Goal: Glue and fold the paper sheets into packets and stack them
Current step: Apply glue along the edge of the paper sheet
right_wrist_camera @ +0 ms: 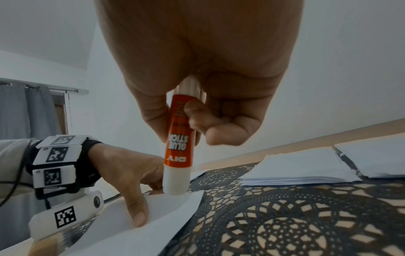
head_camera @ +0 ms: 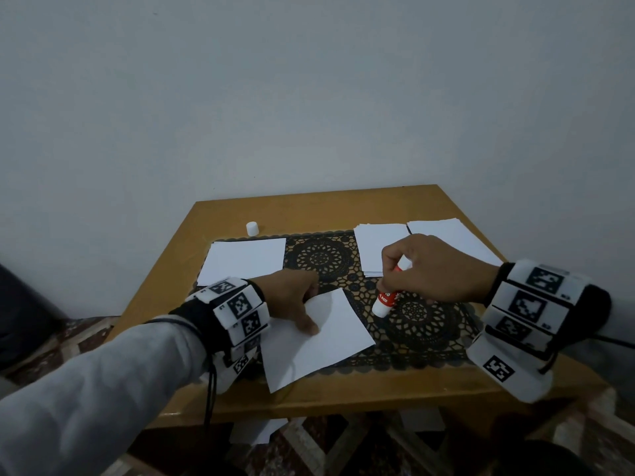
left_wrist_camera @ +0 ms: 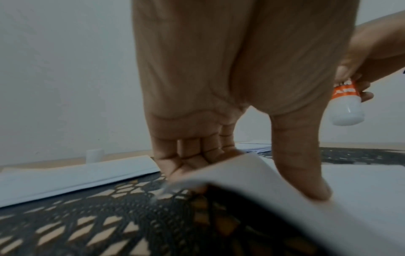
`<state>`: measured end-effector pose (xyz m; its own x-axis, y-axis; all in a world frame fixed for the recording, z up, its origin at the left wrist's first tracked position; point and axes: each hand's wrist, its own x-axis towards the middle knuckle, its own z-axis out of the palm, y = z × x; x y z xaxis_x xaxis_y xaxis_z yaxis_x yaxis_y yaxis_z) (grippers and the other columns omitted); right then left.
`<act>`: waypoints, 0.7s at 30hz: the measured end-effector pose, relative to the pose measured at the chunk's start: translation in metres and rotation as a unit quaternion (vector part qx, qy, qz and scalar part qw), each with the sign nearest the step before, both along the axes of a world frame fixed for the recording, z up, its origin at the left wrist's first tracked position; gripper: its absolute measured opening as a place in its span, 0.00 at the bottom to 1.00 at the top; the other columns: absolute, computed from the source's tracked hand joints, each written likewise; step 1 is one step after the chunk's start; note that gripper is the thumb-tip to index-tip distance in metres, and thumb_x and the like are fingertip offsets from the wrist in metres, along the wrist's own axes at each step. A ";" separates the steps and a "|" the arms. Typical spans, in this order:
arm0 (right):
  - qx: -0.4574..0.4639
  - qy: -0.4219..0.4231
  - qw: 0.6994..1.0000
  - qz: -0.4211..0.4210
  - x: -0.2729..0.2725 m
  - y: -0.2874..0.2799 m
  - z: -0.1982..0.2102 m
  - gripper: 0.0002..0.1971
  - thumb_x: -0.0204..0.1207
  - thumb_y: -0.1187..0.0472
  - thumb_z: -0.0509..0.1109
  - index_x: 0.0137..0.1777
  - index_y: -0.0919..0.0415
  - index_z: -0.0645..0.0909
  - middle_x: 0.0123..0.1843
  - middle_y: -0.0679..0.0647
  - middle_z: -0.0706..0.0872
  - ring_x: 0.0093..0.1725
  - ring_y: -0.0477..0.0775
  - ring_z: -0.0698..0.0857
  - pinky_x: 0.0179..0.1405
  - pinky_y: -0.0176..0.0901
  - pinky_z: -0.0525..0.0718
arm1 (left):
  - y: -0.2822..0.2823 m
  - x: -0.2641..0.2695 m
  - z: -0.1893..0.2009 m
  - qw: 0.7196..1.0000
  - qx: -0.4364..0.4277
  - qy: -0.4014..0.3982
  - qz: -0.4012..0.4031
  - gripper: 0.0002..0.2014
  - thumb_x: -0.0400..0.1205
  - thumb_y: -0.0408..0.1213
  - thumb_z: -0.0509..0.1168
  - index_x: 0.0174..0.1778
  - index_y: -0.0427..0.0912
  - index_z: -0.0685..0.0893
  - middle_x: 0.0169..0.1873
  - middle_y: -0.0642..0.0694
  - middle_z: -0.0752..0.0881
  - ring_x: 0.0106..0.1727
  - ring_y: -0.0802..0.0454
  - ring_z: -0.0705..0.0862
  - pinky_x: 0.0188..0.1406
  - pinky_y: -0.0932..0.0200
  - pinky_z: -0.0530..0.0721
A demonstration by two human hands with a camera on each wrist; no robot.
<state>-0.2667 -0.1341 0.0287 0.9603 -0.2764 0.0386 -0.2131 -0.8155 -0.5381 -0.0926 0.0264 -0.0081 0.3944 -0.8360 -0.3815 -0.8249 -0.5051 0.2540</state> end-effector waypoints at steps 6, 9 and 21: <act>-0.003 0.003 1.000 -0.014 -0.002 -0.008 0.000 0.11 0.71 0.49 0.74 0.34 0.54 0.83 0.40 0.42 0.82 0.41 0.49 0.82 0.39 0.45 0.79 | 0.002 0.005 0.004 0.998 -0.060 0.035 -0.008 0.22 0.74 0.39 0.75 0.58 0.48 0.71 0.50 0.48 0.80 0.50 0.49 0.79 0.43 0.59 0.78; -0.005 -0.005 1.000 -0.021 0.002 -0.008 0.003 0.11 0.71 0.50 0.74 0.34 0.56 0.83 0.39 0.44 0.82 0.32 0.45 0.80 0.32 0.40 0.75 | 0.005 0.007 0.008 0.984 -0.162 0.075 -0.002 0.36 0.77 0.32 0.70 0.77 0.61 0.63 0.56 0.49 0.82 0.52 0.52 0.82 0.53 0.57 0.82; -0.077 -0.025 0.996 -0.032 0.054 -0.003 0.001 0.09 0.73 0.51 0.74 0.38 0.55 0.81 0.39 0.47 0.80 0.38 0.47 0.76 0.30 0.39 0.68 | 0.015 0.019 -0.008 0.993 -0.001 -0.009 0.120 0.32 0.74 0.50 0.74 0.71 0.50 0.69 0.70 0.46 0.74 0.67 0.47 0.74 0.61 0.56 0.73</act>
